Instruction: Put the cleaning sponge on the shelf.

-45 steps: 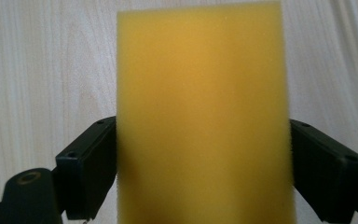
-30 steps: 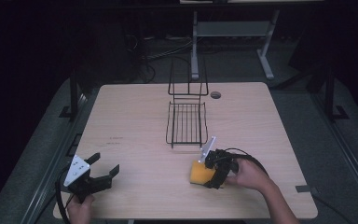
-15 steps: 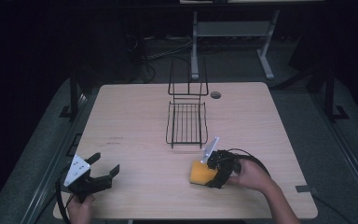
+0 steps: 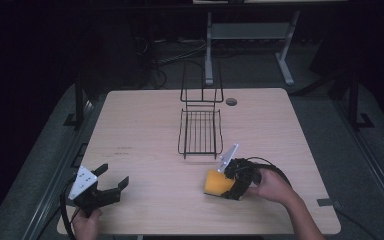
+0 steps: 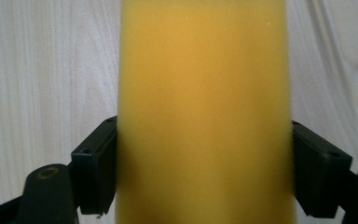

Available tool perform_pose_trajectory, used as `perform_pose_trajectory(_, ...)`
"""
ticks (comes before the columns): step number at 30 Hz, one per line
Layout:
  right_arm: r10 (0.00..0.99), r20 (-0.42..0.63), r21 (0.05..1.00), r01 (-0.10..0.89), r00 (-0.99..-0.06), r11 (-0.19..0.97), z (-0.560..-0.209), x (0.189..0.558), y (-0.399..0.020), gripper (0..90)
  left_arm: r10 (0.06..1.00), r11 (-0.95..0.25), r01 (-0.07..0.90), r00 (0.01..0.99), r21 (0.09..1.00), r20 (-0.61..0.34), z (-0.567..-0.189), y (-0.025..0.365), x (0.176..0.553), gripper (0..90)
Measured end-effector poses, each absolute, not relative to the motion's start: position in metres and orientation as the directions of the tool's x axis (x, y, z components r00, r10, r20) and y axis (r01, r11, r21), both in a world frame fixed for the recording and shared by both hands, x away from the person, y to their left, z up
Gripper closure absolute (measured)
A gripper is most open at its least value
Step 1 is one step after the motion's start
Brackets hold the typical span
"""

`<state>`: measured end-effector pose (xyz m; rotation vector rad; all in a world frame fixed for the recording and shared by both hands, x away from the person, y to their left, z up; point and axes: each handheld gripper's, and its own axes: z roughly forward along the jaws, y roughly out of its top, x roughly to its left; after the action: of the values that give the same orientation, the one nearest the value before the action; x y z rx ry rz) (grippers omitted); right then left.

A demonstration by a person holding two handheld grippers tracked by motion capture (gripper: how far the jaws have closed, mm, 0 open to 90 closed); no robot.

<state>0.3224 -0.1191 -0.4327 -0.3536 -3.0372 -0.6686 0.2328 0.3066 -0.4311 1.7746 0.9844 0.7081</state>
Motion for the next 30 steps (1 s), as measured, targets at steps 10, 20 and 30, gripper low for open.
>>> perform_pose_trajectory(10,0.227,0.058,0.429,0.230,-0.972,0.874,-0.424,0.324,-0.122,21.5,0.861,-0.218,0.308,0.508,0.926,0.034,-0.431,0.307,0.233,13.4)
perform_pose_trajectory(20,0.230,0.055,0.446,0.230,-0.972,0.865,-0.411,0.330,-0.126,21.6,0.861,-0.219,0.305,0.507,0.927,0.036,-0.431,0.306,0.232,13.4)
perform_pose_trajectory(30,0.213,0.063,0.457,0.218,-0.975,0.862,-0.399,0.342,-0.119,21.7,0.859,-0.215,0.305,0.511,0.928,0.031,-0.430,0.305,0.233,13.4)
